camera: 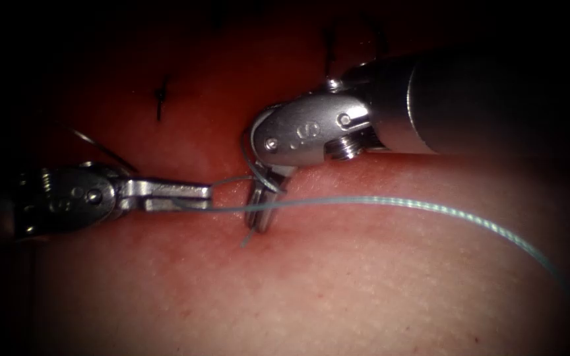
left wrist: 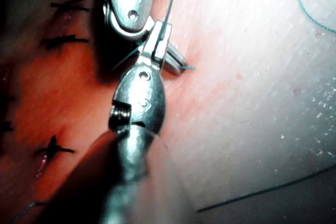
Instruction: Wound Closure
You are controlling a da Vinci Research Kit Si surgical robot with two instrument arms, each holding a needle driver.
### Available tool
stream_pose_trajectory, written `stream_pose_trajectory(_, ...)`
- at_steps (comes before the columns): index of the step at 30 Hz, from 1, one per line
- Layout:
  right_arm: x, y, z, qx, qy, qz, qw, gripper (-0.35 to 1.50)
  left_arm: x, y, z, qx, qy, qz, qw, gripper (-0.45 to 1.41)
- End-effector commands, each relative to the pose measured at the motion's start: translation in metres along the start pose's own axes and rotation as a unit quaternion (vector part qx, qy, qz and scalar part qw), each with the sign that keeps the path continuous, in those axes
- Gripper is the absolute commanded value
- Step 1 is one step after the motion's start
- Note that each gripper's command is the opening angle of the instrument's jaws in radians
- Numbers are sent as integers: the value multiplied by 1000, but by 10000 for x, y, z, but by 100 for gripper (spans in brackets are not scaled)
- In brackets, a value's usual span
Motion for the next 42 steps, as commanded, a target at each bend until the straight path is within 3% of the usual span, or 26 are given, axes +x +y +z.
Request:
stream_pose_trajectory(1, 2, 10, -5, -8, 13, -3, 1000, -35, -4, 2, 5, -1, -4, 0, 1000, -45)
stream_pose_trajectory(9, 20, 10, -26, -29, 55, -6, 998, -35, 0, 46, 15, -19, -20, -12, 1000, -45)
stream_pose_trajectory(15, 16, 14, -31, -38, 67, -6, 997, -35, 18, 83, 28, -36, -35, -22, 998, -45)
stream_pose_trajectory(22, 2, 16, -47, -60, 81, -5, 995, -35, 51, 125, 31, -58, -35, -33, 997, -45)
stream_pose_trajectory(31, -26, 23, -67, -82, 78, 4, 994, -35, 84, 160, 12, -71, -32, -43, 996, -45)
stream_pose_trajectory(42, -59, 29, -83, -106, 71, 16, 992, -35, 86, 184, -3, -71, -40, -55, 995, -45)
